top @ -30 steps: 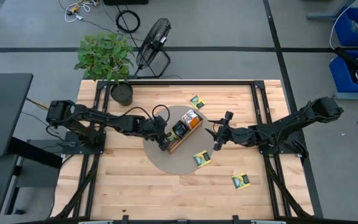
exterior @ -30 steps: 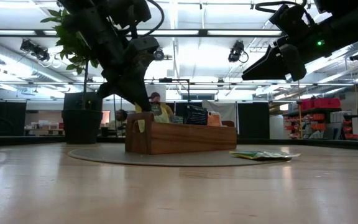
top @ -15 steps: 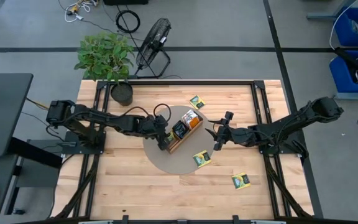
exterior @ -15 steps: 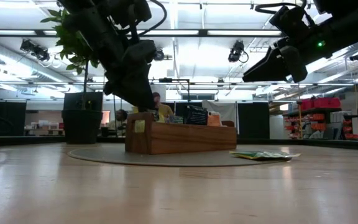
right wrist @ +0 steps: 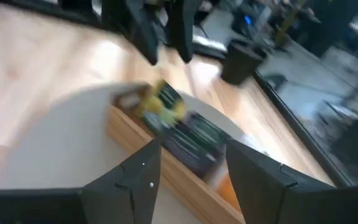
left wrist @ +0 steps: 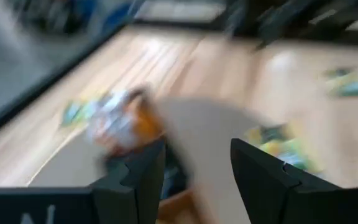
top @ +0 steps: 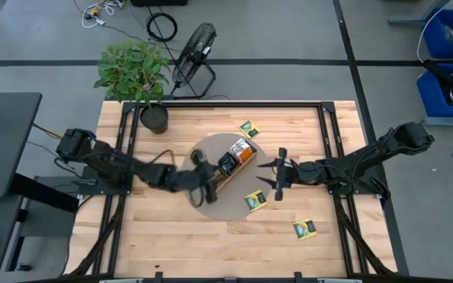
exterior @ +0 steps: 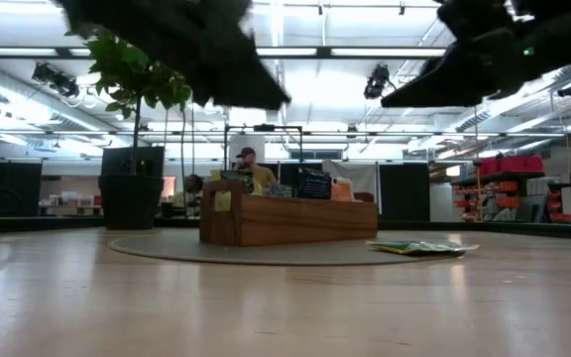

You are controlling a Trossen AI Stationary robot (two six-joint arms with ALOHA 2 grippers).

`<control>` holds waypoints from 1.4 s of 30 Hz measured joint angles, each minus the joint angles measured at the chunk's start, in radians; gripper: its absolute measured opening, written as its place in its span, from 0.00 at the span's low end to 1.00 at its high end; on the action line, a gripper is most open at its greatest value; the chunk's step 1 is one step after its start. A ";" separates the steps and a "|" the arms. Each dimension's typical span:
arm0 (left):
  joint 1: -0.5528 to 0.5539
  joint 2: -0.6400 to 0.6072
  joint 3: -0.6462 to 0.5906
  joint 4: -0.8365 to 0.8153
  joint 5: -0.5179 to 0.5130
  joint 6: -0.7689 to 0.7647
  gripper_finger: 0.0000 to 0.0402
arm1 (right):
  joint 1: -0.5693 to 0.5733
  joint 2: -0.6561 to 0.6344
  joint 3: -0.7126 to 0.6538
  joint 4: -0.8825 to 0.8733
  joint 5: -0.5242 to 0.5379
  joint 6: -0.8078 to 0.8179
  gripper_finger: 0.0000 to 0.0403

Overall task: Pick & Place Tea
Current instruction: Put the yellow tea bag into the left section of the wooden organizer

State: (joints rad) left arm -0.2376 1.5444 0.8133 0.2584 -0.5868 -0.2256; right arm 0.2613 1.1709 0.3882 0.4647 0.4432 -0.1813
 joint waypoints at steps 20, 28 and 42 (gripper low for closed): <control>-0.107 -0.003 -0.360 0.720 0.547 0.168 0.46 | 0.083 -0.162 -0.180 -0.115 -0.127 0.403 0.47; -0.104 -0.003 -0.363 0.733 0.559 0.212 0.46 | 0.080 -0.026 -0.179 -0.054 -0.140 0.415 0.47; -0.065 -0.003 -0.363 0.734 0.508 0.295 0.46 | 0.055 0.206 -0.073 -0.066 -0.139 0.416 0.47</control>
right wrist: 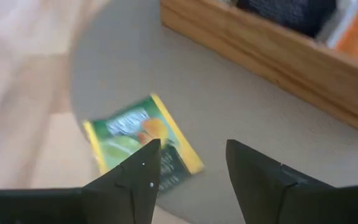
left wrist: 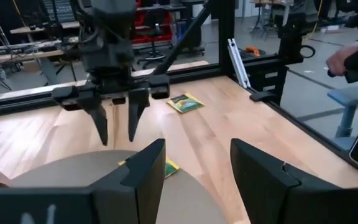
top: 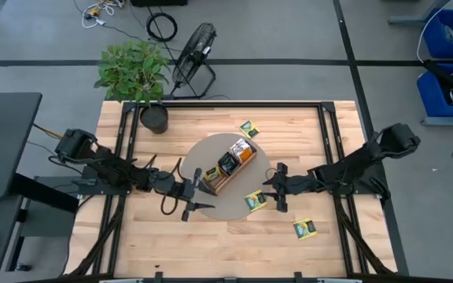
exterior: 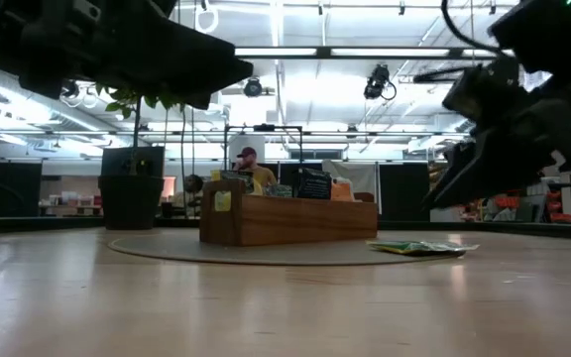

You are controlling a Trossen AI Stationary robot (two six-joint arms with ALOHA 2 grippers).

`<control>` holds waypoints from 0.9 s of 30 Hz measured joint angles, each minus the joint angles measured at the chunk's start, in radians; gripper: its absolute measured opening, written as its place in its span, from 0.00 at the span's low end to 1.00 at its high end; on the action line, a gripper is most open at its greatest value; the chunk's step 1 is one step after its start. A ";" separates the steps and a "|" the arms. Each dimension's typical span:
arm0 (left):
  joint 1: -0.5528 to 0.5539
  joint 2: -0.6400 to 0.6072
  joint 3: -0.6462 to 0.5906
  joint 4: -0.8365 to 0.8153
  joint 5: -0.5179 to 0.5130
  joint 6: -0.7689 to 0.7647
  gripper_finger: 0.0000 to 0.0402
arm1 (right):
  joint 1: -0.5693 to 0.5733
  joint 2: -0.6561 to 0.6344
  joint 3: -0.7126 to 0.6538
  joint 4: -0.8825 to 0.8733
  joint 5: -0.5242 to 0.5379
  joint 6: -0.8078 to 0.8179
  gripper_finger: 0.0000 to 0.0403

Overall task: Pick & Place Tea
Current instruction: Put the yellow tea bag into the left section of the wooden organizer

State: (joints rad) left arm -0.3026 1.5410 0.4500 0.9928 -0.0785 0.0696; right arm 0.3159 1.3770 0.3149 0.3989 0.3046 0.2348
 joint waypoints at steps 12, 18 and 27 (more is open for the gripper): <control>0.043 -0.025 0.000 -0.004 0.005 0.014 0.46 | -0.007 0.122 0.000 0.055 0.016 0.016 0.47; 0.041 -0.025 0.000 -0.003 0.006 0.013 0.46 | -0.007 0.183 0.045 0.075 0.016 -0.020 0.47; 0.041 -0.025 0.000 -0.029 0.006 -0.007 0.46 | -0.006 0.251 0.120 -0.010 0.026 -0.041 0.47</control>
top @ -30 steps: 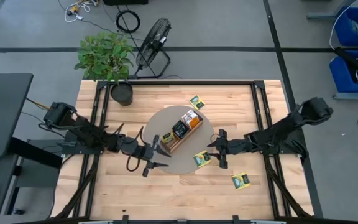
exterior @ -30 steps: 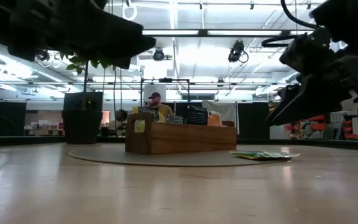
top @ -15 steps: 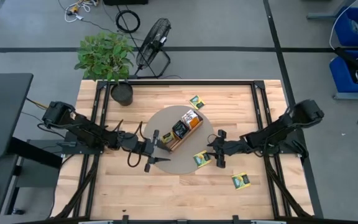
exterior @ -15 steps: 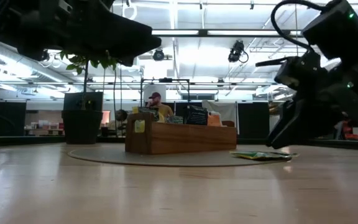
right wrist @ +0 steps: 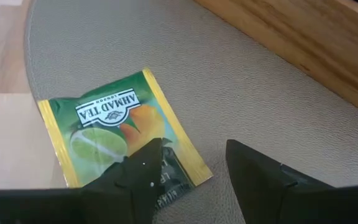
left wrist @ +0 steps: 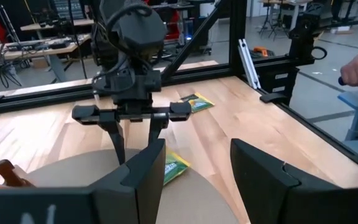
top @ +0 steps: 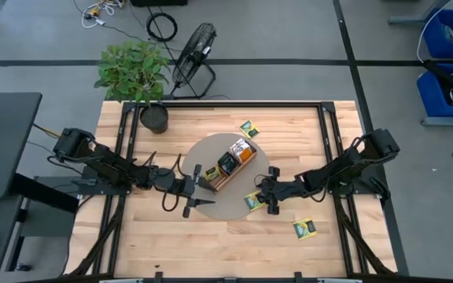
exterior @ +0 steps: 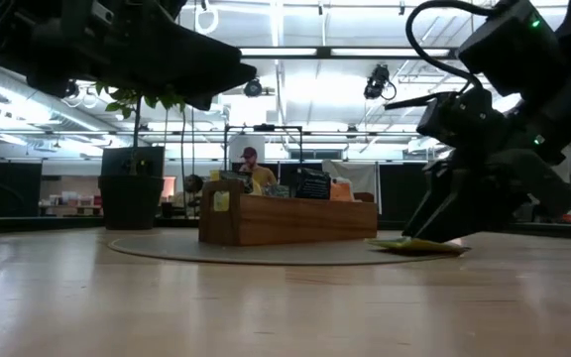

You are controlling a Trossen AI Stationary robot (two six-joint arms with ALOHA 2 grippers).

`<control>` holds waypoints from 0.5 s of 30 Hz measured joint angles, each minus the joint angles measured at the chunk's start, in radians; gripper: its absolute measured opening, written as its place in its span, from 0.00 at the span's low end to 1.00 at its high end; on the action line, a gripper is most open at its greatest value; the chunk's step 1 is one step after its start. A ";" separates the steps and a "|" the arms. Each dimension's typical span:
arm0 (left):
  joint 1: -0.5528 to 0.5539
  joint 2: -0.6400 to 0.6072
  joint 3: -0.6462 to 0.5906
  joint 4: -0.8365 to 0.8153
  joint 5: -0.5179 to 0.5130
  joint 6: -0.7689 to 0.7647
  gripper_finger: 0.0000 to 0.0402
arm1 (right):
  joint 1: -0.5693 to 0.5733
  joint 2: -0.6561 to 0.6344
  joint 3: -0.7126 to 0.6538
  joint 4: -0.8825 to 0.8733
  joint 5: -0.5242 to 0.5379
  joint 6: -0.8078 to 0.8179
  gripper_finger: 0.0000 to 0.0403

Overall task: Pick & Place Tea
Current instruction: Put the yellow tea bag into the left section of the wooden organizer

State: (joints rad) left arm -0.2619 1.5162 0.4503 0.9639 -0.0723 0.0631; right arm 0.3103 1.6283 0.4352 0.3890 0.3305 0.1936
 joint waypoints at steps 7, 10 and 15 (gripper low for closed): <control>0.001 0.000 0.000 -0.005 0.000 0.000 0.46 | 0.002 -0.006 0.000 -0.008 -0.003 0.003 0.45; 0.002 0.000 0.000 -0.005 -0.001 0.001 0.46 | 0.003 -0.006 0.000 -0.016 -0.008 -0.001 0.38; 0.002 0.000 0.000 -0.005 0.000 0.001 0.46 | 0.011 -0.006 -0.001 -0.021 -0.010 -0.028 0.16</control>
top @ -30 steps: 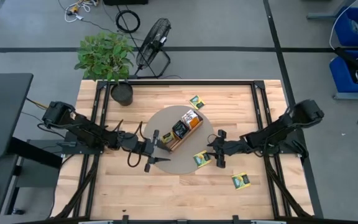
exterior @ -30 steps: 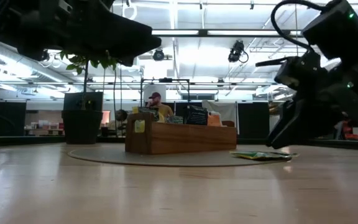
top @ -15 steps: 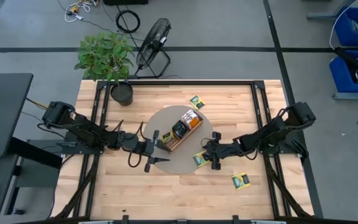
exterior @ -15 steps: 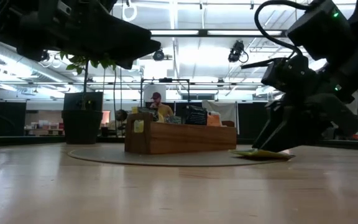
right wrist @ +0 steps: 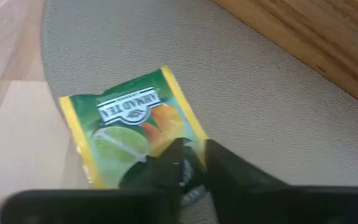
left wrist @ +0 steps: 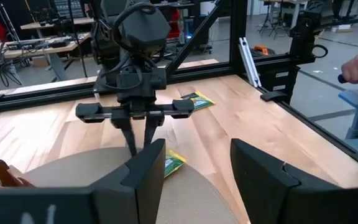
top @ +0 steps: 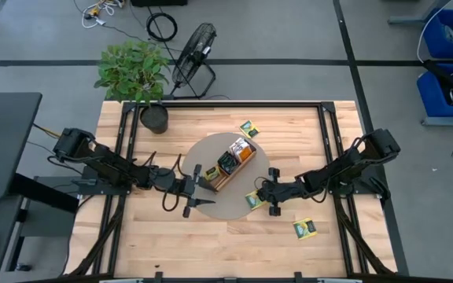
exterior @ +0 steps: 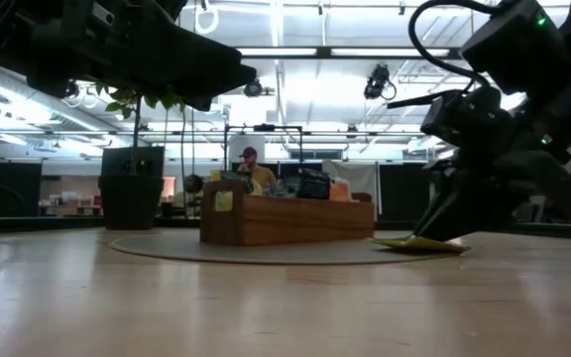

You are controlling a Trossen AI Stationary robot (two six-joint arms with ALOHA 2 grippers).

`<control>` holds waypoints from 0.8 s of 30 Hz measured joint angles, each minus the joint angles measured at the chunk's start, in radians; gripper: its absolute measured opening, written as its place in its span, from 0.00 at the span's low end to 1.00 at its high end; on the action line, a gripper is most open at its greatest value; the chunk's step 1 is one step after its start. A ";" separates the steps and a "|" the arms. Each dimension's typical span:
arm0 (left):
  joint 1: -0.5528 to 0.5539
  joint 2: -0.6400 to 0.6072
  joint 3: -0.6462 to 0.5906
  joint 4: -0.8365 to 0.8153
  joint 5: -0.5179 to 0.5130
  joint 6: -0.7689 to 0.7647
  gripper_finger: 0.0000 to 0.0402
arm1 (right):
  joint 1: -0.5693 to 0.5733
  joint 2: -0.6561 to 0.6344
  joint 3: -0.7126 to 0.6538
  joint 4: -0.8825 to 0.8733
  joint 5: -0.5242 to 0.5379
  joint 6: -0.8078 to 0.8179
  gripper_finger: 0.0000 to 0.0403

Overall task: Pick & Place Tea
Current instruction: Put the yellow tea bag into the left section of the wooden organizer

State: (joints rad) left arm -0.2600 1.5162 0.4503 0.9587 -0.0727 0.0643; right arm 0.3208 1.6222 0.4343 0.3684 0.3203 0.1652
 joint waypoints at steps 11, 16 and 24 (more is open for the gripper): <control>0.024 0.000 0.000 -0.001 -0.001 -0.024 0.46 | 0.034 -0.080 -0.004 -0.036 0.044 -0.046 0.01; 0.023 0.000 0.000 -0.006 0.001 -0.027 0.46 | 0.069 -0.146 -0.004 -0.048 0.039 -0.042 0.01; 0.023 0.000 0.000 -0.015 0.000 -0.027 0.46 | 0.107 -0.152 -0.003 -0.121 -0.055 0.034 0.27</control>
State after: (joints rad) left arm -0.2367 1.5166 0.4503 0.9437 -0.0723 0.0372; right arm 0.4281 1.4704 0.4309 0.2474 0.2657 0.1990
